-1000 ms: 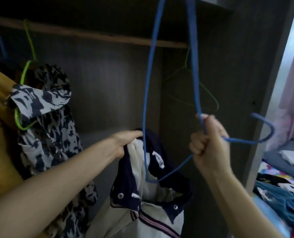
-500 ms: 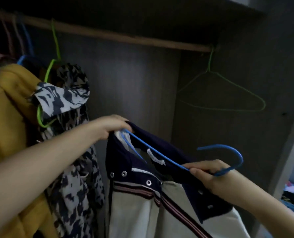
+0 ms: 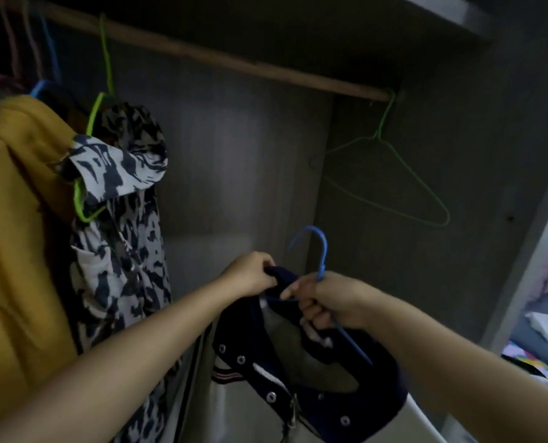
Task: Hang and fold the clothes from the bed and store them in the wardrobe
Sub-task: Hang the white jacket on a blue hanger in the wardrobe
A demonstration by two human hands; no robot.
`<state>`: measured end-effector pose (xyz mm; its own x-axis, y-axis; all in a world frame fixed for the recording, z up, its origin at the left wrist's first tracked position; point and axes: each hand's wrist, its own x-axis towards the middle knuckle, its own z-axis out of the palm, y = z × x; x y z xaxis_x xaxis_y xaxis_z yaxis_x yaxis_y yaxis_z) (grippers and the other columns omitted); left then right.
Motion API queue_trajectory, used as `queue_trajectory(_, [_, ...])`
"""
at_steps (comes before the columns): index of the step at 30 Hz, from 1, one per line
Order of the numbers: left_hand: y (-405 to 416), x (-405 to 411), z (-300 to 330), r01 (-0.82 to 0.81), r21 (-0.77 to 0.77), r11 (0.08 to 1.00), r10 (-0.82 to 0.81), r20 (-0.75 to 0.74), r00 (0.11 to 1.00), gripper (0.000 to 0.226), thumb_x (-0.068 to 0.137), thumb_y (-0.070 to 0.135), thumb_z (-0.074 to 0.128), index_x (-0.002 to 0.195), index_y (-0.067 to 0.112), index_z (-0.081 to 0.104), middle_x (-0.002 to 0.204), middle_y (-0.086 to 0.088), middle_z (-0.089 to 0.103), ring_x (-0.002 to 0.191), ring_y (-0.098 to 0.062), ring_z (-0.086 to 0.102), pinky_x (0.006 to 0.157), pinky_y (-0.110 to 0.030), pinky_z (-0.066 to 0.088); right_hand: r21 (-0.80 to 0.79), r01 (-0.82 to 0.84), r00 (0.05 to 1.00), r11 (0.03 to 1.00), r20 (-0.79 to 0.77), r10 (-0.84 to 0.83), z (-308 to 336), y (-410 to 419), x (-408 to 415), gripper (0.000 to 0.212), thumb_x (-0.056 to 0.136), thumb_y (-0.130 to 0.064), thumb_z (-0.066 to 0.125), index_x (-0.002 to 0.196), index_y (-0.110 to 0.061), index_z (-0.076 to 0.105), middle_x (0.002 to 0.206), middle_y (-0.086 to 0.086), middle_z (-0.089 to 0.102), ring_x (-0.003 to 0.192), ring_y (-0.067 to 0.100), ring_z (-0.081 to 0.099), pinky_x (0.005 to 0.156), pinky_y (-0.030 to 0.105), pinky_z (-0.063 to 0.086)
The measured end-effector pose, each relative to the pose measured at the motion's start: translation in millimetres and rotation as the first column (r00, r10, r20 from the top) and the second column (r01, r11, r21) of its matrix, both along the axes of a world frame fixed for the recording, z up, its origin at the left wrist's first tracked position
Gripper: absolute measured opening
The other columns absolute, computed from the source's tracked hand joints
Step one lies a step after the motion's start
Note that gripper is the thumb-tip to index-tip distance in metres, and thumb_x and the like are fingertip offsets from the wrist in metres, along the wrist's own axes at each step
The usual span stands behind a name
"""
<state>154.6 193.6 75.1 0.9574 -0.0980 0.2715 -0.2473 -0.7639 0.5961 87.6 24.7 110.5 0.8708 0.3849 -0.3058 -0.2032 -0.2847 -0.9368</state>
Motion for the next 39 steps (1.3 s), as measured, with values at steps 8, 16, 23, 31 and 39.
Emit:
queue_trajectory(8, [38.6,-9.7,-7.7,-0.036,0.03,0.999,0.037,-0.044,0.998,0.051,0.098,0.03,0.047,0.146,0.024,0.031,0.142,-0.012,0.031,0.129,-0.027,0.038,0.107,-0.034,0.036,0.192,0.03,0.985,0.981,0.159,-0.062,36.7,2.3,34.6,0.027,0.093,0.011,0.041,0.086,-0.004,0.062,0.059,0.006,0.058,0.044,0.008,0.047,0.035,0.015,0.031])
queue_trajectory(16, [13.6,-89.3,49.4,0.206,-0.399,0.893,-0.15,0.167,0.974,0.053,0.095,0.057,0.031,0.141,0.033,0.04,0.137,0.024,0.034,0.127,0.012,0.026,0.098,-0.002,0.02,0.098,-0.054,0.752,0.994,0.659,-0.024,133.0,77.5,58.2,0.016,0.088,0.002,0.062,0.101,-0.006,0.056,0.066,0.008,0.053,0.052,0.013,0.045,0.043,0.018,0.037])
queue_trajectory(23, [58.4,-117.6,158.2,-0.216,-0.007,0.976,0.207,0.321,0.924,0.049,0.079,0.05,0.058,0.115,0.021,0.04,0.114,0.003,0.045,0.119,-0.021,0.043,0.107,-0.045,0.032,0.022,-0.067,0.575,0.997,0.818,0.021,208.3,171.8,80.2,0.016,0.089,0.006,0.058,0.077,-0.005,0.054,0.076,0.013,0.055,0.07,0.021,0.055,0.065,0.031,0.048])
queue_trajectory(31, [121.7,-99.6,190.1,-0.598,0.547,0.586,0.493,0.345,0.799,0.052,0.089,0.014,0.051,0.138,0.01,0.034,0.148,-0.007,0.033,0.145,-0.023,0.014,0.114,-0.058,-0.005,-0.421,0.073,0.422,0.904,0.835,0.354,216.3,255.7,100.4,0.03,0.1,-0.016,0.045,0.116,0.003,0.06,0.118,0.024,0.06,0.111,0.032,0.056,0.081,0.032,0.038])
queue_trajectory(39, [172.2,-142.4,189.4,-0.634,0.7,0.329,0.565,0.392,0.726,0.048,0.091,0.01,0.045,0.138,0.009,0.037,0.146,-0.009,0.037,0.144,-0.024,0.018,0.115,-0.055,-0.009,-0.366,-0.064,0.338,0.928,0.868,0.365,201.2,325.5,70.9,0.014,0.095,-0.013,0.051,0.098,-0.002,0.059,0.09,0.013,0.054,0.083,0.021,0.05,0.048,0.022,0.032])
